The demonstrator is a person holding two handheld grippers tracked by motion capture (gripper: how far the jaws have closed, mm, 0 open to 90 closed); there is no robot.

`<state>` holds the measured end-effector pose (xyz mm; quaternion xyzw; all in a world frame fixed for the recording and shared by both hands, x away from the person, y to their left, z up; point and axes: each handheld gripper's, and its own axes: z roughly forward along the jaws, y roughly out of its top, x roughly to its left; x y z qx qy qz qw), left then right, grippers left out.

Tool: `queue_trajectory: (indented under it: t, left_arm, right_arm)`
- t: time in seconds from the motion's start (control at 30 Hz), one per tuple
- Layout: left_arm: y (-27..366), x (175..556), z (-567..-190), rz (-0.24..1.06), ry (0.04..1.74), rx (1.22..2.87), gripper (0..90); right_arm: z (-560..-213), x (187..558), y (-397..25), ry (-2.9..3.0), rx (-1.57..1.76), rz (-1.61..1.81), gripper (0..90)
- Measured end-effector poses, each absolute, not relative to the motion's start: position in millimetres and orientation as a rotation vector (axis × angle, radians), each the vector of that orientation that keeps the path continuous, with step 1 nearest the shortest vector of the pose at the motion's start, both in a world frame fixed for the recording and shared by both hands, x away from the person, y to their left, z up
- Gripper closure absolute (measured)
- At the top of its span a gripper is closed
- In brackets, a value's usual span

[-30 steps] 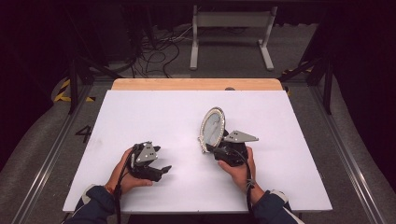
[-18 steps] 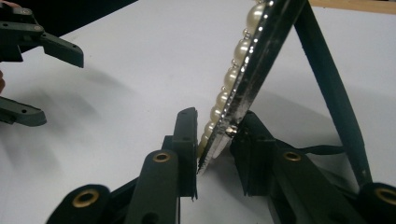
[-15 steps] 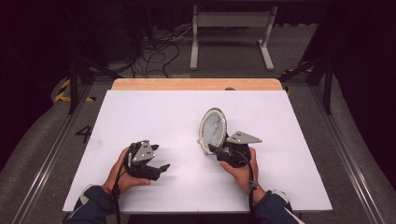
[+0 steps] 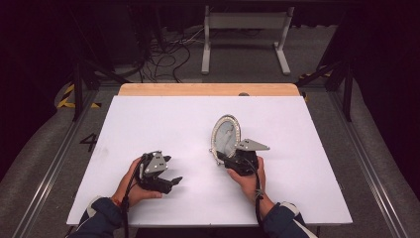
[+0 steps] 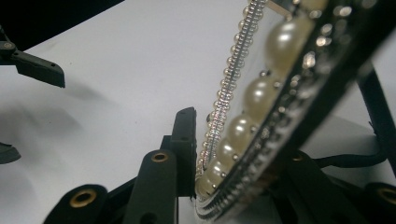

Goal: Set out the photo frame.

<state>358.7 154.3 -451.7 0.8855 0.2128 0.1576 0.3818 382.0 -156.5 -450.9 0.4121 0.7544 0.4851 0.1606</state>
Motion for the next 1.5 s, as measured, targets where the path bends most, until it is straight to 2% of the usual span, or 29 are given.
queue_trajectory:
  t: [0.13,0.7,0.77,0.83,0.97,1.03,1.5]
  left_arm:
    - [153,358,-453,0.4,0.534,2.264,19.3]
    - [147,360,-452,0.387,0.519,2.259,18.3]
    - [146,362,-451,0.384,0.518,2.244,18.3]
    - [143,367,-448,0.386,0.52,2.23,18.3]
    - [137,375,-446,0.377,0.514,2.212,18.3]
    - [134,380,-445,0.372,0.511,2.202,18.3]
    - [91,427,-430,0.312,0.503,2.105,20.6]
  right_arm:
    - [-450,383,-163,2.197,1.164,1.413,76.8]
    - [-446,389,-176,2.361,1.096,1.424,77.6]
    - [-445,388,-175,2.357,1.091,1.407,73.5]
    - [-444,386,-173,2.354,1.082,1.382,63.7]
    - [-435,378,-173,2.338,0.983,1.287,56.5]
    - [-431,373,-175,2.327,0.967,1.279,55.7]
    - [-419,346,-199,2.204,0.99,1.301,63.9]
